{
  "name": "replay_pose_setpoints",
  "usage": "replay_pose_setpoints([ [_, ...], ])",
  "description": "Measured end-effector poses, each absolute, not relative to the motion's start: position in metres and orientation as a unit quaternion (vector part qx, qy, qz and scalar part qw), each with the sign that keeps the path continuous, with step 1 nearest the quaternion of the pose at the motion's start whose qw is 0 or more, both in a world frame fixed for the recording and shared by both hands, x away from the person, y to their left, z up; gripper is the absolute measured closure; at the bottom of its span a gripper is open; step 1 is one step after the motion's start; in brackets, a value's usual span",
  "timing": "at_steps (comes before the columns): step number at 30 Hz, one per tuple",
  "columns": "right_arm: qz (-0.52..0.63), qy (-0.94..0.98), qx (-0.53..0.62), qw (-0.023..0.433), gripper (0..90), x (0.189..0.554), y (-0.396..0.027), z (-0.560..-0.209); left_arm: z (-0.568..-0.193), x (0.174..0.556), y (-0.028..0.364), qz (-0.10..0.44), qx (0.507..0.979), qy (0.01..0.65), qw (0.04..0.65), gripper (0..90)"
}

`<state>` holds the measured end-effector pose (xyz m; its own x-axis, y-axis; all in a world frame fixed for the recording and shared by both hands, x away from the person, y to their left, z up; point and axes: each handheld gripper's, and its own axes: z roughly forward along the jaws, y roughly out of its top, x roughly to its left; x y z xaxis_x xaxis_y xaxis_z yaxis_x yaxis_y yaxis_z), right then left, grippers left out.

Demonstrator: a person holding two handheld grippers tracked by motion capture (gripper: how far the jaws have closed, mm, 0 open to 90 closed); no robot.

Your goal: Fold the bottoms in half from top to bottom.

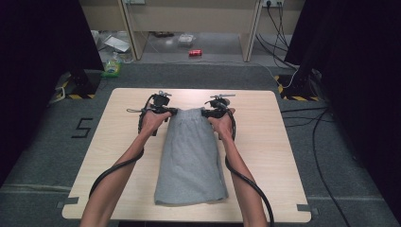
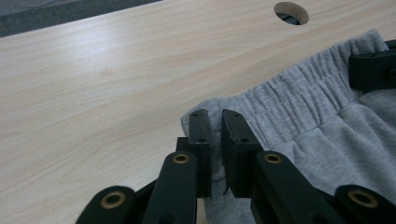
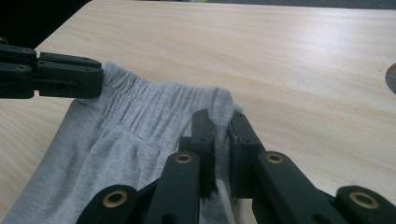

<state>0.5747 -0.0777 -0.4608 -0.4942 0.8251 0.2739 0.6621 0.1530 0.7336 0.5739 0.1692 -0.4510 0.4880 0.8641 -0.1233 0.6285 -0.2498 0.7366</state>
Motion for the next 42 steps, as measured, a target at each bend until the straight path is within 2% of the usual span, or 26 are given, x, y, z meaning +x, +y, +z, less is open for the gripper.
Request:
replay_pose_setpoints([
  [8, 0.438, 0.756, 0.476, 0.102, 83.0, 0.565, -0.081, -0.446, -0.439, 0.565, 0.172, 0.157, 0.777, 0.467, 0.392, 82.4],
  [16, 0.465, 0.756, 0.449, 0.106, 83.0, 0.542, -0.09, -0.427, -0.42, 0.539, 0.174, 0.161, 0.785, 0.425, 0.422, 82.4],
  [28, 0.503, 0.755, 0.407, 0.107, 83.0, 0.496, -0.106, -0.41, -0.396, 0.485, 0.176, 0.17, 0.792, 0.363, 0.46, 82.4],
  [42, 0.527, 0.766, 0.352, 0.105, 83.0, 0.421, -0.115, -0.404, -0.399, 0.406, 0.185, 0.152, 0.791, 0.308, 0.506, 82.5],
])
